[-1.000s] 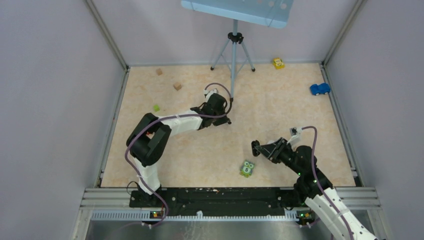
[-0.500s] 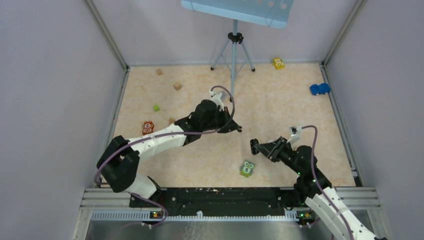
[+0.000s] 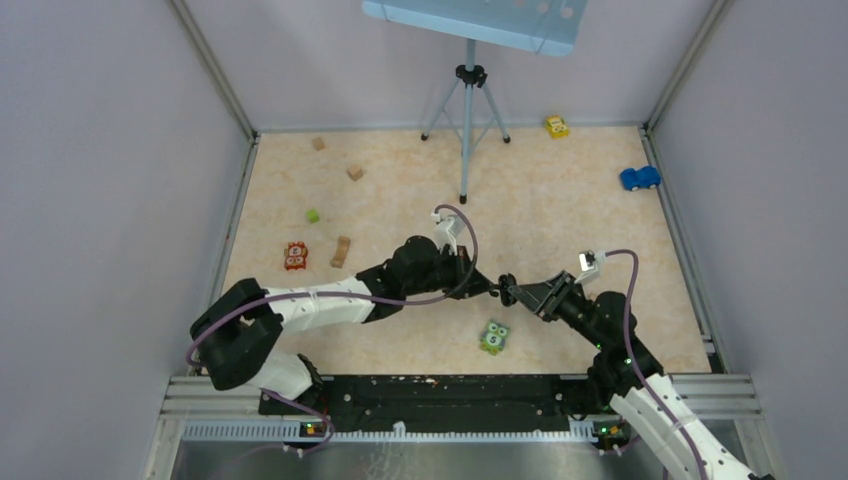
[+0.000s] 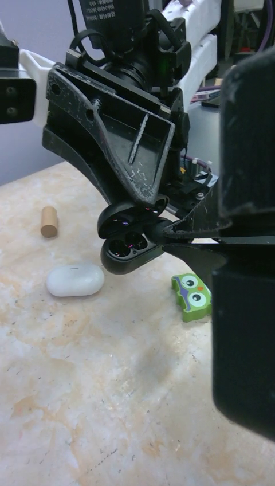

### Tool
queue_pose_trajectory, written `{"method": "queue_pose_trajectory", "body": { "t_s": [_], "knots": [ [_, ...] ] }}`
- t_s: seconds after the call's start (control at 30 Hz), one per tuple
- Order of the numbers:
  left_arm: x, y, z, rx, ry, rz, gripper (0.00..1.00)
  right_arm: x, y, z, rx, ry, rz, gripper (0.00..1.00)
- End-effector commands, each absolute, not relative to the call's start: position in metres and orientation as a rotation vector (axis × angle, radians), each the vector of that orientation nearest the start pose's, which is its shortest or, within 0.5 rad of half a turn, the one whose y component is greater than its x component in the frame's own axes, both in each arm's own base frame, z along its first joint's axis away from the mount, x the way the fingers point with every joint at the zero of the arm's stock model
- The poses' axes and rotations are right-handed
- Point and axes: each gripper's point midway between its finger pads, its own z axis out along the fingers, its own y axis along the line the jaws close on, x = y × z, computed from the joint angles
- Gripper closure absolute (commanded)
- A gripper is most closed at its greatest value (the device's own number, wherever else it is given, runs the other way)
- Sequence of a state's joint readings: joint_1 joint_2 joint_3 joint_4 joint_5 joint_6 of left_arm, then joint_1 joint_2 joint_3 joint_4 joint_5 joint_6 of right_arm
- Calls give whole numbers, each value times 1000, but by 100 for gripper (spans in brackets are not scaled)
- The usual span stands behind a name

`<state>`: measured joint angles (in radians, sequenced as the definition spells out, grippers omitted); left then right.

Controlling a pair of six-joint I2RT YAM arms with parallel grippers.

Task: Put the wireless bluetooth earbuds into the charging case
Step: Insert the left earbud into the left side groove of the charging case.

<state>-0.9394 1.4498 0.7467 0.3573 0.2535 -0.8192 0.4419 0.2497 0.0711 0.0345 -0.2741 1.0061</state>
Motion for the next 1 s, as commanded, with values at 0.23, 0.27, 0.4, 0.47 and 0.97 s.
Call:
{"method": "queue_pose_trajectory", "body": {
  "t_s": [0.23,0.27,0.4,0.47,0.97],
  "knots": [
    [204,-387,190,191,1983,-1414,100,187,179,150,296,1818,1304,94],
    [205,-387,190,180,1982,-1414,100,187,179,149,301,1820,1304,94],
    [213,-394,191,157,1964,-1410,100,188,179,146,315,1825,1304,94],
    [214,-398,192,162,1965,-1411,100,188,179,148,317,1821,1310,94],
    [218,-406,184,151,1984,-1393,100,188,179,154,315,1807,1319,94]
  ]
}}
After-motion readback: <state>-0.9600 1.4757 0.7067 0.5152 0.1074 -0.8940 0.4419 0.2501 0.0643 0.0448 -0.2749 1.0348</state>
